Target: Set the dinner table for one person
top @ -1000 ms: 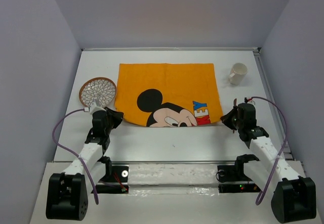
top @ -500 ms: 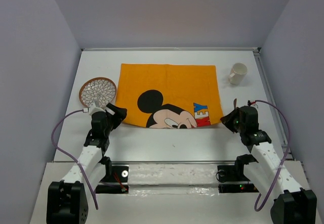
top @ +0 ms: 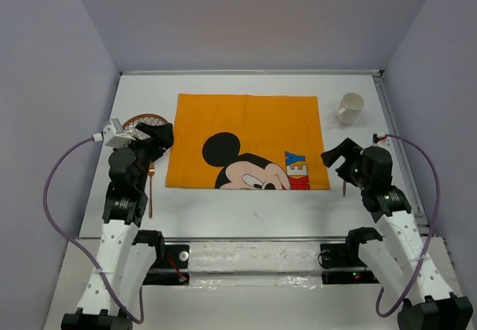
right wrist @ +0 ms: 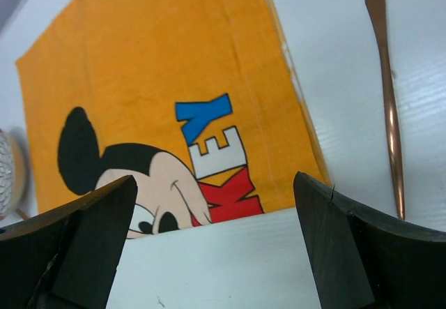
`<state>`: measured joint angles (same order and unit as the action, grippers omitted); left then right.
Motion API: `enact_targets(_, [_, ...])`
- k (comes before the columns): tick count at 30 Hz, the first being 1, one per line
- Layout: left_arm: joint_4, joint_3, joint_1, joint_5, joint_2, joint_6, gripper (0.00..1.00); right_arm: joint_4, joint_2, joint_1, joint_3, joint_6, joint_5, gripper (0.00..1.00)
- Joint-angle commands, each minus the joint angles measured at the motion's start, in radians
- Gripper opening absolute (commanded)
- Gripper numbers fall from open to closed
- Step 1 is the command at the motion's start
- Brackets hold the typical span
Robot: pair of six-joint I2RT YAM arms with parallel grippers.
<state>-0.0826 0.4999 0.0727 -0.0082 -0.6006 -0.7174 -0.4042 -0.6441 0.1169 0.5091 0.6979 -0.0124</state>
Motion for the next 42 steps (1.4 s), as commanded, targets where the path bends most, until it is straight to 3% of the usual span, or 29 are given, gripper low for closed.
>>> enact_targets(1, [0.07, 0.155, 0.004, -0.039, 0.047, 0.129, 0.99, 0.016, -0.005, -0.006, 0.121, -0.057, 0.063, 1.0])
enact_targets(6, [0.118, 0.302, 0.004, -0.035, 0.076, 0.262, 0.99, 0.096, -0.071, 0.004, 0.178, -0.046, 0.176, 1.0])
enact_targets(10, [0.133, 0.348, 0.004, -0.035, 0.125, 0.369, 0.99, 0.247, -0.19, 0.099, 0.223, -0.025, 0.2, 1.0])
enact_targets(15, [0.149, 0.327, 0.027, -0.124, 0.142, 0.463, 0.99, 0.431, -0.489, 0.41, 0.376, -0.02, 0.079, 1.0])
enact_targets(21, [0.107, 0.264, 0.055, -0.187, 0.193, 0.48, 0.99, 0.556, -0.877, 0.631, 0.61, -0.011, 0.019, 1.0])
enact_targets(25, [0.089, 0.2, 0.059, -0.216, 0.245, 0.466, 0.99, 0.576, -1.084, 0.699, 0.816, 0.011, -0.011, 1.0])
enact_targets(32, [0.09, 0.192, 0.078, -0.26, 0.242, 0.464, 0.99, 0.625, -1.361, 0.741, 1.008, 0.092, 0.005, 0.84])
enact_targets(35, [0.089, 0.19, 0.079, -0.248, 0.246, 0.455, 0.99, 0.648, -1.437, 0.751, 1.1, 0.118, 0.046, 0.58])
enact_targets(42, [0.06, 0.187, 0.093, -0.234, 0.243, 0.449, 0.99, 0.587, -1.716, 0.771, 1.425, 0.178, 0.097, 0.57])
